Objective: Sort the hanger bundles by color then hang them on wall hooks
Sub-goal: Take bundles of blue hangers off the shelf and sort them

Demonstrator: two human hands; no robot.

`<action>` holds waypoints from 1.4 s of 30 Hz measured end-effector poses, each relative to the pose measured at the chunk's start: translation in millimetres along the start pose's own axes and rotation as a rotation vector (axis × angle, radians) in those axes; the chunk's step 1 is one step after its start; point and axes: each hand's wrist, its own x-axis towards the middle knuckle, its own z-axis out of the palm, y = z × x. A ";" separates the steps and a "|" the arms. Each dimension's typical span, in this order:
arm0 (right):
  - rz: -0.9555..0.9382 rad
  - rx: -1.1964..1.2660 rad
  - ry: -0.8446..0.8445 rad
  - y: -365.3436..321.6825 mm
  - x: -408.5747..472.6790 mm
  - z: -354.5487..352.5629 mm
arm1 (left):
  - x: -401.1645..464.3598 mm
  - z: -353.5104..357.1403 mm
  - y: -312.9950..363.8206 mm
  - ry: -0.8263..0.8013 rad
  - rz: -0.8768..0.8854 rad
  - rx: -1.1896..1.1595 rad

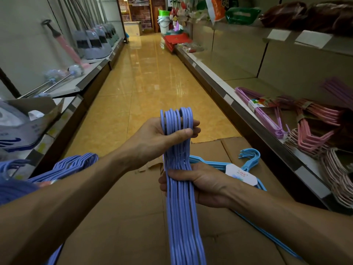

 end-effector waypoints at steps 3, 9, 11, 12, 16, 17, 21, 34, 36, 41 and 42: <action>0.000 -0.021 0.027 7.3 12.8 5.3 | -8.5 -12.9 -6.7 0.043 -0.063 0.091; -0.003 -0.072 0.038 29.6 51.6 25.0 | -41.9 -52.9 -25.8 0.105 -0.304 0.402; -0.006 -0.078 0.027 37.3 65.6 35.1 | -54.3 -67.8 -30.0 0.114 -0.382 0.452; -0.007 -0.081 0.024 40.9 72.7 41.1 | -59.9 -74.7 -31.9 0.134 -0.401 0.448; -0.009 -0.053 0.010 54.4 102.6 69.6 | -83.1 -99.8 -39.5 0.248 -0.395 0.397; -0.011 -0.038 0.008 58.9 111.0 77.2 | -88.5 -107.0 -44.9 0.304 -0.396 0.410; -0.018 -0.035 0.012 82.3 142.8 106.6 | -115.3 -128.2 -59.4 0.434 -0.358 0.541; 0.027 -0.056 0.007 146.7 230.2 168.7 | -169.0 -181.4 -97.3 0.405 -0.289 0.901; 0.034 -0.062 0.009 152.3 240.6 173.7 | -170.8 -188.6 -101.3 0.412 -0.310 0.935; 0.044 -0.082 -0.006 162.5 254.7 181.6 | -178.9 -197.3 -116.3 0.441 -0.341 0.970; 0.043 -0.097 -0.003 163.1 256.7 182.6 | -180.5 -197.9 -118.7 0.450 -0.340 0.962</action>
